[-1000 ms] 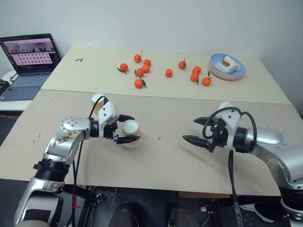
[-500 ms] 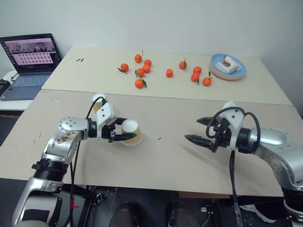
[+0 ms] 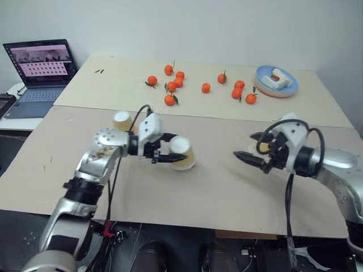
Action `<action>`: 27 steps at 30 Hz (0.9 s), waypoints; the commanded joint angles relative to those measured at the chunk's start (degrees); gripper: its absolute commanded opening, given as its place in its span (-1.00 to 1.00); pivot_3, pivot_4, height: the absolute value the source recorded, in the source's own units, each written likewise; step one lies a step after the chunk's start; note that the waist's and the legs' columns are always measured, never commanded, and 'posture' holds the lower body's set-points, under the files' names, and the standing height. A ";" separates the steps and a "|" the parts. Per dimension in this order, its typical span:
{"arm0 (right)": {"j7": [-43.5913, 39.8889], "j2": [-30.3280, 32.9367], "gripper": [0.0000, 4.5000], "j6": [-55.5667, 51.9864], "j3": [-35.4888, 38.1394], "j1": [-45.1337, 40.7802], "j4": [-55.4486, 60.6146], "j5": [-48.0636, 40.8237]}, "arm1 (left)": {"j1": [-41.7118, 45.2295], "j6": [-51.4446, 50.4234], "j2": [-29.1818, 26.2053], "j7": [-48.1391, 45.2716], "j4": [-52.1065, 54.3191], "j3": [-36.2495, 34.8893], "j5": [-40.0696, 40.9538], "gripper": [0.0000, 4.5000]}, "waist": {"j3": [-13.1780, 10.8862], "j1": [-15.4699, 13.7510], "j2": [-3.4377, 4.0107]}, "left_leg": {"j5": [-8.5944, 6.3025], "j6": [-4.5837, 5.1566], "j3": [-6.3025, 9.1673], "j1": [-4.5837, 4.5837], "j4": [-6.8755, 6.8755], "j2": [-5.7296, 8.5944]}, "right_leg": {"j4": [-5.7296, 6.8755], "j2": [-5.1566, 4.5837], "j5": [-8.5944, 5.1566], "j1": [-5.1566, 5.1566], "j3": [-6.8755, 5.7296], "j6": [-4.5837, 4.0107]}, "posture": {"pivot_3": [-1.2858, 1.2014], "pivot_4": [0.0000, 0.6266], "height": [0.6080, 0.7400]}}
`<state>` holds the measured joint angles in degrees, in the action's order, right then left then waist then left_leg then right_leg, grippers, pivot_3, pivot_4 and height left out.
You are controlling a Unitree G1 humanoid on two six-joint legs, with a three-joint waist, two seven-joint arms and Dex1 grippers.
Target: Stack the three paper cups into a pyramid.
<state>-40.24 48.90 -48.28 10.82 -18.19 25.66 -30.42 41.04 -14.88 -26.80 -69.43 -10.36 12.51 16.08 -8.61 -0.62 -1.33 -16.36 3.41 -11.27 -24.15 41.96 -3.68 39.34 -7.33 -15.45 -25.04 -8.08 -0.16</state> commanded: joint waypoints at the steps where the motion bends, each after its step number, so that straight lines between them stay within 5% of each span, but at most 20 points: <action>1: 0.91 0.94 1.00 0.59 3.56 0.87 2.21 -0.05 | 2.77 4.05 3.68 0.07 -5.12 2.69 -2.79 0.15 | 0.00 0.16 0.00 | 0.00 0.00 -0.01 -0.01 0.01 0.00 | 0.00 0.02 0.00 0.00 0.00 0.00 | 0.03 -0.52 0.44; 11: 2.91 0.69 1.00 -1.04 5.73 2.71 4.64 -1.51 | 3.62 7.83 9.48 3.01 -10.36 5.71 -8.57 0.15 | 0.00 0.19 0.00 | 0.00 0.01 0.03 -0.01 0.01 -0.01 | -0.01 0.00 0.00 0.00 0.00 0.00 | 0.03 -0.52 0.44; 13: 3.07 0.65 1.00 -1.06 5.86 2.65 4.32 -1.44 | 3.51 7.99 9.21 3.26 -10.17 5.39 -8.90 0.59 | 0.00 0.18 0.00 | 0.00 0.01 0.04 0.00 0.02 -0.01 | 0.00 0.00 0.01 0.01 0.00 -0.01 | 0.03 -0.52 0.44; 16: 3.21 0.50 1.00 -0.70 5.34 2.28 3.71 -1.42 | 3.31 7.73 8.45 2.86 -8.97 5.04 -8.93 0.99 | 0.00 0.22 0.00 | 0.01 0.01 0.05 0.01 0.05 -0.02 | 0.01 -0.01 0.01 0.04 0.00 -0.01 | 0.03 -0.52 0.44; 22: 2.87 -0.41 1.00 0.34 2.78 0.67 1.89 -1.41 | 3.93 3.00 4.94 3.47 -3.70 2.32 -7.72 0.99 | 0.00 0.28 0.00 | 0.01 0.01 0.07 0.00 0.04 -0.02 | 0.00 -0.01 0.01 0.03 -0.02 -0.01 | 0.03 -0.52 0.44; 27: 1.34 -0.66 1.00 1.33 0.62 -0.39 -0.04 -1.15 | 2.08 -12.33 -0.13 6.84 10.30 -6.92 1.19 0.99 | 0.00 0.67 0.00 | 0.01 0.01 0.08 -0.01 0.04 -0.05 | 0.01 -0.01 0.00 0.01 -0.01 -0.01 | 0.03 -0.52 0.44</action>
<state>-38.26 47.99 -48.79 11.24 -17.43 25.30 -31.69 43.48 -21.40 -26.07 -65.03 -6.69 10.20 12.71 -8.61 0.06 -1.33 -16.35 3.43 -11.18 -24.16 41.99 -3.73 39.34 -7.34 -15.44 -25.03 -8.09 -0.16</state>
